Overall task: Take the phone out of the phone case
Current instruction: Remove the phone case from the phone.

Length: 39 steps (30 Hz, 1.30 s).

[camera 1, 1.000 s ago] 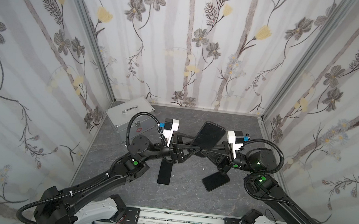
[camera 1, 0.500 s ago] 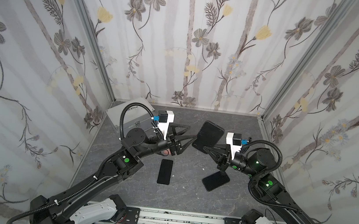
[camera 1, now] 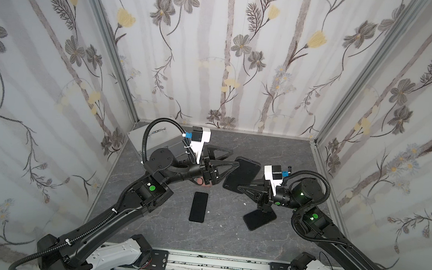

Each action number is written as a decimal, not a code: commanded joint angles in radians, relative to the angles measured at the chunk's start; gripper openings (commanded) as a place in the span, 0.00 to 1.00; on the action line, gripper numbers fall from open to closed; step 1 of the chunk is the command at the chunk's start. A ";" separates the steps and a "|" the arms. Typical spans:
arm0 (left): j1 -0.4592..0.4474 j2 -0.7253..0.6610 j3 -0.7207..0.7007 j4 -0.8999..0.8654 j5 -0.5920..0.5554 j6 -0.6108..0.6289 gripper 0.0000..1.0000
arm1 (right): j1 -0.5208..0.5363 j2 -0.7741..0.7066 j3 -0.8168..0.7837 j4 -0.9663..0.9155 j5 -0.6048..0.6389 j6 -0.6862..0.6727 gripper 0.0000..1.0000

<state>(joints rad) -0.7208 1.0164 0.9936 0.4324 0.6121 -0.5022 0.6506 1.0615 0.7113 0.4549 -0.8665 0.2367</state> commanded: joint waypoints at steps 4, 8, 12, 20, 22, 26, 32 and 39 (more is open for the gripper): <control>-0.002 -0.038 -0.022 0.132 0.102 -0.050 0.61 | 0.000 -0.023 -0.004 0.102 -0.117 0.009 0.00; -0.012 -0.031 -0.014 0.152 0.136 -0.078 0.61 | 0.000 -0.023 0.012 0.073 -0.143 0.004 0.00; -0.039 -0.024 -0.009 0.158 0.149 -0.072 0.60 | 0.000 -0.013 0.022 0.037 -0.138 -0.016 0.00; -0.054 -0.007 0.010 0.165 0.144 -0.071 0.54 | 0.000 -0.006 0.027 -0.040 -0.128 -0.060 0.00; -0.053 -0.007 0.007 0.166 0.143 -0.071 0.51 | 0.001 -0.008 0.022 -0.041 -0.124 -0.068 0.00; -0.054 -0.001 0.002 0.165 0.129 -0.085 0.42 | 0.000 -0.013 0.022 -0.041 -0.126 -0.071 0.00; -0.048 0.016 0.002 0.165 0.130 -0.122 0.31 | 0.000 -0.018 0.025 -0.055 -0.120 -0.092 0.00; -0.039 0.034 0.016 0.165 0.168 -0.171 0.21 | -0.001 -0.034 0.025 -0.091 -0.102 -0.135 0.00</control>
<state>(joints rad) -0.7650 1.0462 0.9974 0.5659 0.7486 -0.6361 0.6495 1.0370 0.7307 0.3439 -0.9691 0.1585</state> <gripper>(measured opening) 0.213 0.106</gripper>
